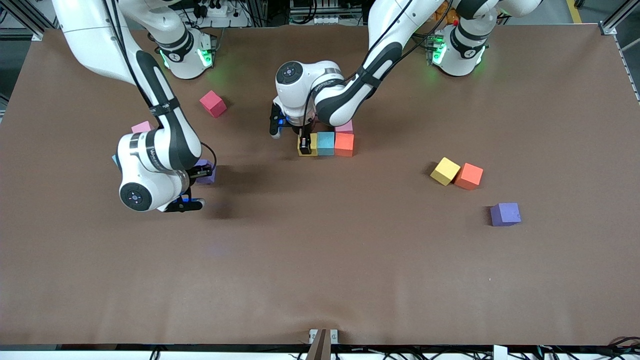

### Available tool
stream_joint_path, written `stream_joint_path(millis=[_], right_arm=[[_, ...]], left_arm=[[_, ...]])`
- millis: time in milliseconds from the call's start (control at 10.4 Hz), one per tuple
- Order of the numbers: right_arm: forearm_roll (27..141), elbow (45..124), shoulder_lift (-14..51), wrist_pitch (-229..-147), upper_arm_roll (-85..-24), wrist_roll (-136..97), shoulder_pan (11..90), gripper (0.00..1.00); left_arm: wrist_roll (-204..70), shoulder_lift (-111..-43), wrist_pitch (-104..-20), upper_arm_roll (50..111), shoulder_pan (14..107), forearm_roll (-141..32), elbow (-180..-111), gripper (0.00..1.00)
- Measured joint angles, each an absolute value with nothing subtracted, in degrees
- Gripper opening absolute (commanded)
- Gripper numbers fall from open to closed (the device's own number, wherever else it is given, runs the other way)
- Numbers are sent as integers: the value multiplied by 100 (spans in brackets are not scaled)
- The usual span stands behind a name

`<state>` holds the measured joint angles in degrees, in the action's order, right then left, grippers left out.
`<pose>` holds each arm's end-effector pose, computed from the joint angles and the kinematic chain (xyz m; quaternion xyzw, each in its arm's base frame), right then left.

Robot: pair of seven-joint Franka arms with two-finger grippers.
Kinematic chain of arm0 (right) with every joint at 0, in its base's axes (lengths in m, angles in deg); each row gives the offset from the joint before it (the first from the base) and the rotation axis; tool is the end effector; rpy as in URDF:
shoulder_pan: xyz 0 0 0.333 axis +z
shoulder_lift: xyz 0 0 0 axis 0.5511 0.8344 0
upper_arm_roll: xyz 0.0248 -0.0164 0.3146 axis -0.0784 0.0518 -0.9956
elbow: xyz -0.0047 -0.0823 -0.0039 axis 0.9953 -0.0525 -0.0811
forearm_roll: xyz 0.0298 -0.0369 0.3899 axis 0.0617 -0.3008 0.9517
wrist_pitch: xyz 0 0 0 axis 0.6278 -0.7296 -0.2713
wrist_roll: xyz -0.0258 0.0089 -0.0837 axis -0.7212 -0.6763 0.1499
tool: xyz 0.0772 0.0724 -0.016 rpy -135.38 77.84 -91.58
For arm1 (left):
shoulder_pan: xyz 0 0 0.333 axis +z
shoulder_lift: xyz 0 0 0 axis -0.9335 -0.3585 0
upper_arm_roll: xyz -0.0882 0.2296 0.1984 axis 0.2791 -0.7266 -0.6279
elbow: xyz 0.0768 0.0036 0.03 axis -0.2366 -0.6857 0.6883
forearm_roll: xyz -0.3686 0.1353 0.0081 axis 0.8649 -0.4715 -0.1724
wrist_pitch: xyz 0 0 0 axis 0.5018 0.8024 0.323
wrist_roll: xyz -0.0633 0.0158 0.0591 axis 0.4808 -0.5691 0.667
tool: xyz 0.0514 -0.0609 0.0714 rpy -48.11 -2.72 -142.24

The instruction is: Form number 2 with 11 blocks

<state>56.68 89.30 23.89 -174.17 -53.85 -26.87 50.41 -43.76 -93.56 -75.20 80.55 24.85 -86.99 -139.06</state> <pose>0.5692 0.1297 0.2304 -0.9615 -0.0335 0.2721 0.0195 0.3489 -0.5918 0.2016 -0.7012 0.7113 -0.0032 0.0474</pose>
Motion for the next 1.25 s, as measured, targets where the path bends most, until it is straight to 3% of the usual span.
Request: stream_joint_path(millis=[771,1253], right_arm=[[5894,8795,2416,-17417,-5390,-2988,5238,0],[6174,8370,2690,-17417,-5394,-3545,5616,0]], left_arm=[[-4378,-9007,-7103,8181,2493,-8699,-13770,100],[-4392,-8270,-6291,8508,3713,-8692,-13817,100]])
